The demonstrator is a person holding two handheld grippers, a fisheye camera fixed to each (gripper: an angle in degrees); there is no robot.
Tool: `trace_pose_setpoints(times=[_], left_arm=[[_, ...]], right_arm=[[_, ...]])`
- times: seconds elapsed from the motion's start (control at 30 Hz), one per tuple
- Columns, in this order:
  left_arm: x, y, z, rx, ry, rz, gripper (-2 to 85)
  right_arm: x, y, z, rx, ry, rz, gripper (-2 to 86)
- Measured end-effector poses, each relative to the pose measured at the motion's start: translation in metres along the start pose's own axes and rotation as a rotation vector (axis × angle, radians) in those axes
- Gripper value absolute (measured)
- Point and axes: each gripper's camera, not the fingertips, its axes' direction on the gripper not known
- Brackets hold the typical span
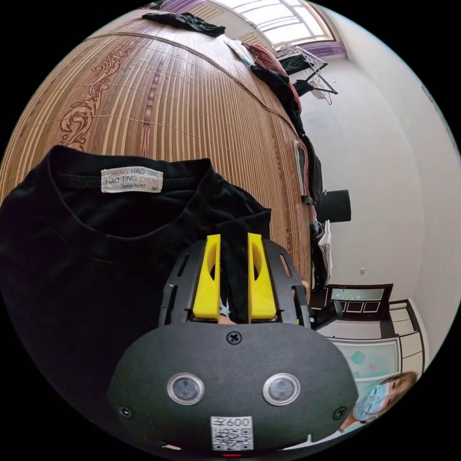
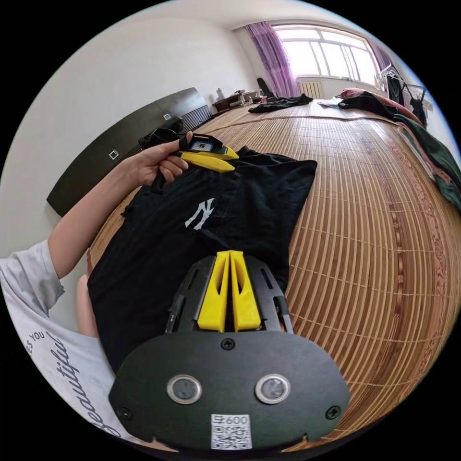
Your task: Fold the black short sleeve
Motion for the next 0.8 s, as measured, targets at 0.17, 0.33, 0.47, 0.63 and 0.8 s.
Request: trace_pose_setpoints(times=[0.17, 0.33, 0.47, 0.63, 0.8], left_arm=[[0.003, -0.013, -0.013, -0.015, -0.048, -0.005, 8.8], [0.007, -0.019, -0.025, -0.015, -0.059, -0.012, 8.6], [0.007, -0.021, -0.033, -0.007, 0.009, -0.031, 8.5], [0.008, -0.023, -0.039, -0.011, 0.003, -0.036, 8.0], [0.006, -0.019, -0.044, -0.002, 0.052, -0.055, 7.6]], right_arm=[[0.004, -0.004, -0.002, 0.000, 0.030, -0.020, -0.9], [0.014, -0.008, -0.004, 0.000, 0.027, -0.020, -0.9], [0.026, -0.011, -0.006, 0.001, 0.006, -0.007, -0.9], [0.039, -0.014, -0.008, 0.002, -0.018, 0.007, -0.9], [0.044, -0.017, -0.009, 0.002, -0.023, 0.010, -0.9]])
